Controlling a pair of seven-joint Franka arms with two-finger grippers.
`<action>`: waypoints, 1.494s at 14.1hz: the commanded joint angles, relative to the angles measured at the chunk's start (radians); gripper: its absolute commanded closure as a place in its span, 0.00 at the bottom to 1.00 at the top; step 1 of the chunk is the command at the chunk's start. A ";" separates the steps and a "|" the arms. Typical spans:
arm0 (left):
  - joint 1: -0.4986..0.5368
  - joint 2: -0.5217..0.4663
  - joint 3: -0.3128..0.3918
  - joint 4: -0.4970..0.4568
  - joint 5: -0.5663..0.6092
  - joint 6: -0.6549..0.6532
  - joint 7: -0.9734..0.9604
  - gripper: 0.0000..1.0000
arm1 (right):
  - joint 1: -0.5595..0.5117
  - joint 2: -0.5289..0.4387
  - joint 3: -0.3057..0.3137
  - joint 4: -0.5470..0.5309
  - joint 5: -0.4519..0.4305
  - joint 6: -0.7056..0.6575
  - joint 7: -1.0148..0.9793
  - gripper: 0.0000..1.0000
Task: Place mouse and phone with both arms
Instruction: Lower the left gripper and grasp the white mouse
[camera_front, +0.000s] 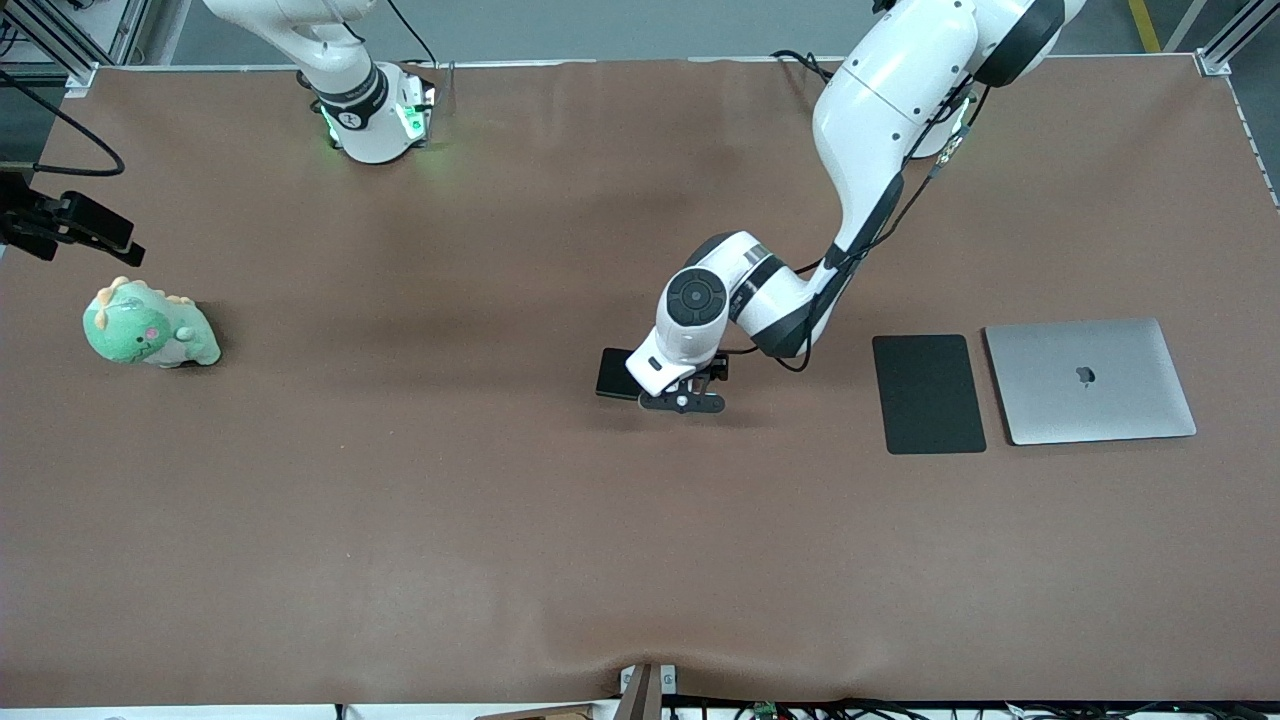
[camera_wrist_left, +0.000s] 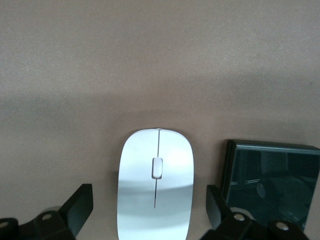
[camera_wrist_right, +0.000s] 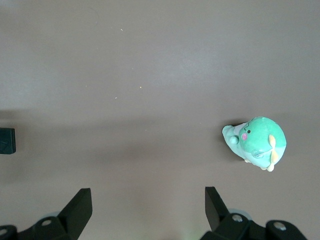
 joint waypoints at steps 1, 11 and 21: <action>-0.015 0.023 0.012 0.035 0.031 0.002 -0.031 0.02 | -0.008 0.004 0.005 0.013 0.001 -0.012 0.007 0.00; -0.012 0.042 0.010 0.052 0.030 0.000 -0.067 0.18 | 0.000 0.003 0.010 0.029 0.001 -0.003 0.009 0.00; 0.106 -0.113 0.012 0.049 0.061 -0.226 -0.024 1.00 | 0.000 0.004 0.010 0.029 0.008 -0.001 0.004 0.00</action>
